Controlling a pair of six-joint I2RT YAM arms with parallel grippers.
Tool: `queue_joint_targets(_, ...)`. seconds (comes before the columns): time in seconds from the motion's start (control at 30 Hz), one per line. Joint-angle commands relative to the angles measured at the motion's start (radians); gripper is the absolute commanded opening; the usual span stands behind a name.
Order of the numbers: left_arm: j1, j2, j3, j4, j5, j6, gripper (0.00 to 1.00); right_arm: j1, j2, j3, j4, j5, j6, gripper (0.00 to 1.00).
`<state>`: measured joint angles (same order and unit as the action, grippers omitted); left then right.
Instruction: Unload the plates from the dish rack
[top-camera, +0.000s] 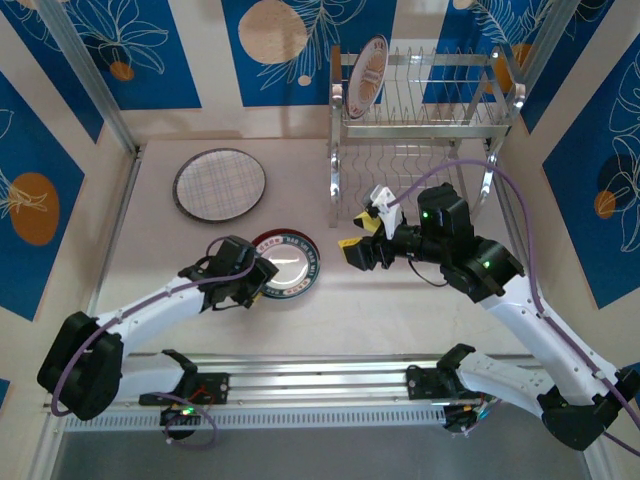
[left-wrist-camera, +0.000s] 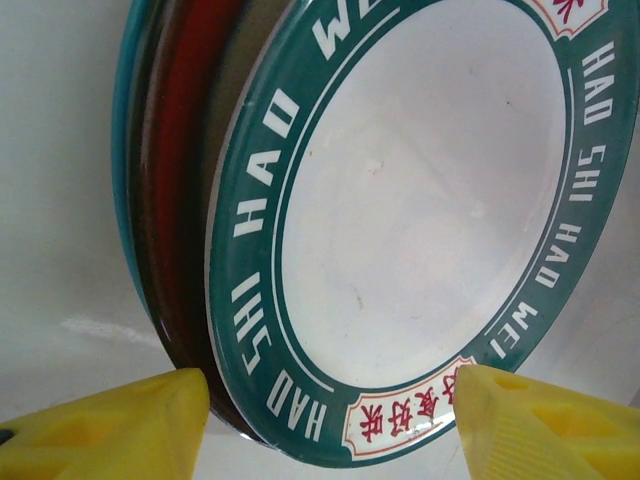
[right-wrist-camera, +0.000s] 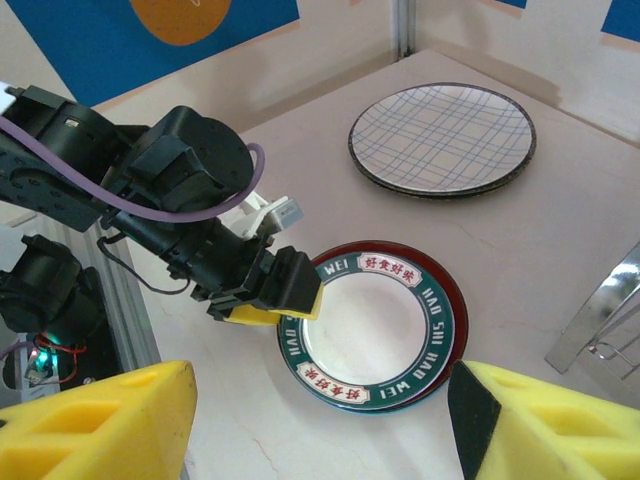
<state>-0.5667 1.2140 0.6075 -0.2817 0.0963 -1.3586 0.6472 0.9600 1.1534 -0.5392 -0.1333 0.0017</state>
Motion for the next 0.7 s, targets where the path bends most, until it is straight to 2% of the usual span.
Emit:
queue_joint_targets(0.0,0.014,0.0,0.031,-0.095,-0.01,0.019,0.67,0.005,0.002,0.042,0.002,0.048,0.011,0.69)
queue_joint_targets(0.03,0.013,-0.002,0.038,-0.104,-0.013,0.022,0.68,0.004,0.002,0.046,0.004,0.071,0.02,0.69)
queue_joint_targets(0.17,0.013,-0.014,0.089,-0.175,-0.03,0.049,0.83,0.002,0.004,0.075,0.031,0.152,0.036,0.69)
queue_joint_targets(0.27,0.013,-0.027,0.125,-0.216,-0.039,0.068,0.89,-0.003,0.012,0.103,0.048,0.229,0.054,0.69)
queue_joint_targets(0.47,0.013,-0.058,0.19,-0.287,-0.054,0.081,0.95,-0.034,0.06,0.168,0.119,0.364,0.132,0.69)
queue_joint_targets(0.67,0.013,-0.086,0.32,-0.37,-0.085,0.127,0.97,-0.112,0.163,0.237,0.233,0.463,0.281,0.71)
